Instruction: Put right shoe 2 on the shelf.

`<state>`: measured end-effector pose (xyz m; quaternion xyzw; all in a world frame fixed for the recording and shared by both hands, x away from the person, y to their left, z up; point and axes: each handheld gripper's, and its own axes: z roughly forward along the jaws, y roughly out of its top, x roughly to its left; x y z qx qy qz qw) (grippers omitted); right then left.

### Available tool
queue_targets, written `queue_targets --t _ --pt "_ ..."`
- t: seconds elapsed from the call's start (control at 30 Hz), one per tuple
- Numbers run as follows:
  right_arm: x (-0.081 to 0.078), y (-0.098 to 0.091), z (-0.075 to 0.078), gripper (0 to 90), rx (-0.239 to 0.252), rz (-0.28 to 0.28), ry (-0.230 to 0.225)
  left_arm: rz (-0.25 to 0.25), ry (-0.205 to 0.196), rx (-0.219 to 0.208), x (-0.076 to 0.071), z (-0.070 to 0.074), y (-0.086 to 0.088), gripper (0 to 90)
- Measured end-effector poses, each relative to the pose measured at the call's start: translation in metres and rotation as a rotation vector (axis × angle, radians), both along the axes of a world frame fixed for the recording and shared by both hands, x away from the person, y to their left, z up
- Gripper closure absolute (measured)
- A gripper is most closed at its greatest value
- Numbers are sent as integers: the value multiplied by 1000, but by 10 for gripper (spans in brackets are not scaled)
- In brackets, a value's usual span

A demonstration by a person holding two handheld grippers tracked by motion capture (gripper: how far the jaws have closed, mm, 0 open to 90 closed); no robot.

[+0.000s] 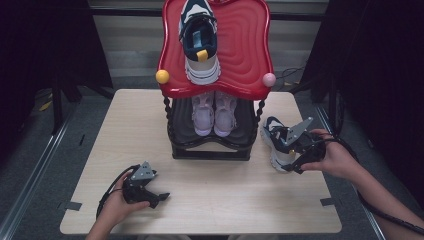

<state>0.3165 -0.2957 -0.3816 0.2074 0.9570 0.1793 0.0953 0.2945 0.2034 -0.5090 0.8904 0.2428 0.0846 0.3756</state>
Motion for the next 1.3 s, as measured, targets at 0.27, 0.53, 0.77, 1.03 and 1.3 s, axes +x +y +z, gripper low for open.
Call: queue_targets --t 0.27,0.53,0.77,1.03,1.3 --pt "16 -4 -4 240 1 13 -19 -2 0 1 0 0 0 43" --pt "24 -10 -8 234 -61 -4 -23 -2 0 1 0 0 0 42" --pt "22 -12 -22 303 -68 24 5 -5 -1 5 0 0 0 42" --pt "16 -5 -19 491 -102 68 -7 -2 0 1 0 0 0 42" --pt "15 -2 -15 719 -109 70 4 -1 0 0 0 0 0 42"
